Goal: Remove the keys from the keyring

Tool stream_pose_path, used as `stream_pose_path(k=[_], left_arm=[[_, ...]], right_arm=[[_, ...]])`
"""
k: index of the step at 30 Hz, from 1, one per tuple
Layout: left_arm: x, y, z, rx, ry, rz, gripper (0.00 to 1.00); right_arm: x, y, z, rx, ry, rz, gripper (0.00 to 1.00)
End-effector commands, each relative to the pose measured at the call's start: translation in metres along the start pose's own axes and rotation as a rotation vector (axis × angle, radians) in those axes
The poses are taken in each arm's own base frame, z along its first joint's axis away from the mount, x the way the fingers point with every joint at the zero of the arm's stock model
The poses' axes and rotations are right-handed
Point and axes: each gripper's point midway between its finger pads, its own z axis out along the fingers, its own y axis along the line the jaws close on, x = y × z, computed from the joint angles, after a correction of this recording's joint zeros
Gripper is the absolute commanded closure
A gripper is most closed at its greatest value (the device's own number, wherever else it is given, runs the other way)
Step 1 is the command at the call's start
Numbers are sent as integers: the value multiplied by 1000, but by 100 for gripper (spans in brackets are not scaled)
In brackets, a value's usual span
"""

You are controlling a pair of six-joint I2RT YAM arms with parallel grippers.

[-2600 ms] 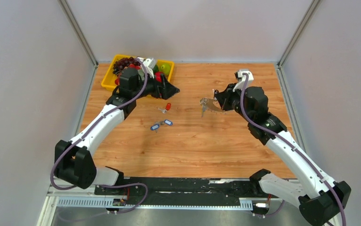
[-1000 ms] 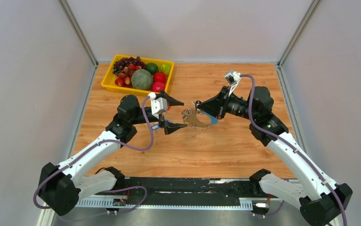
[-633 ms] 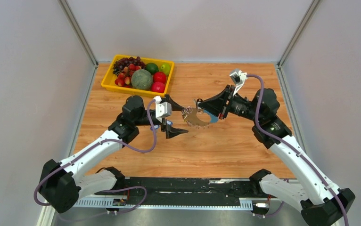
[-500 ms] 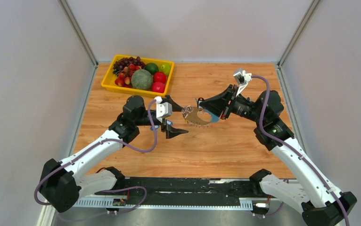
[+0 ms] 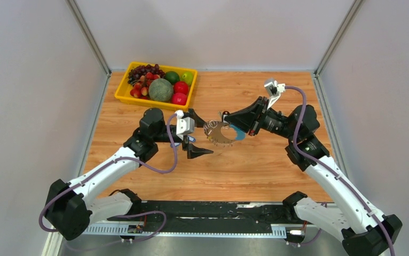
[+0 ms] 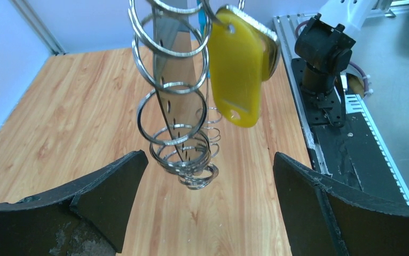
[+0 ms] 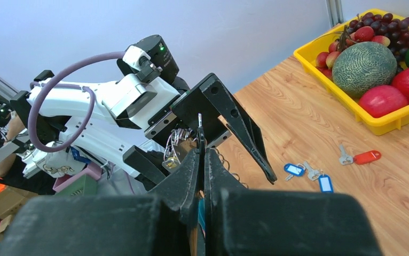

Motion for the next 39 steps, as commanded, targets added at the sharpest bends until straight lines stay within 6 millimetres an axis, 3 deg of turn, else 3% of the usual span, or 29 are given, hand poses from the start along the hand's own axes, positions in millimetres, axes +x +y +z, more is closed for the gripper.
stream_pose_path(k=[1,4,6,10,11,13,15,19,21,23,26,32,39], left_arm=[[-31,-2,3,46,-68,88,1],[-30,-3,3,52,-68,87,13],[-30,1,3,31,-66,73,27],[-30,2,3,19,-65,71,63],[-29,2,2,19,-62,78,79],[-28,1,1,20,-52,99,97],[-29,0,-1,19,-45,116,100],[-27,9,-4,-47,-13,80,100],[-27,9,-4,-40,3,80,100],[-28,9,-5,-41,6,82,100],[-28,9,-5,-39,12,80,100],[-29,2,-5,4,4,88,100],[-28,-1,-4,24,4,92,100]], right_arm=[[-15,19,4,-79,-53,-20,95],[-14,19,6,-86,-51,-16,95],[-13,20,7,-90,-49,-15,95],[-12,20,7,-90,-49,-16,95],[-12,20,7,-88,-50,-16,94],[-12,18,6,-77,-54,-24,89],[-11,13,6,-53,-58,-34,74],[-5,-10,4,62,-38,-73,25],[-3,-25,2,138,-26,-94,11],[-2,-34,-1,190,-16,-123,4],[8,-34,-6,173,31,-192,3],[24,-19,-23,83,64,-370,21],[31,10,-38,-46,65,-464,34]])
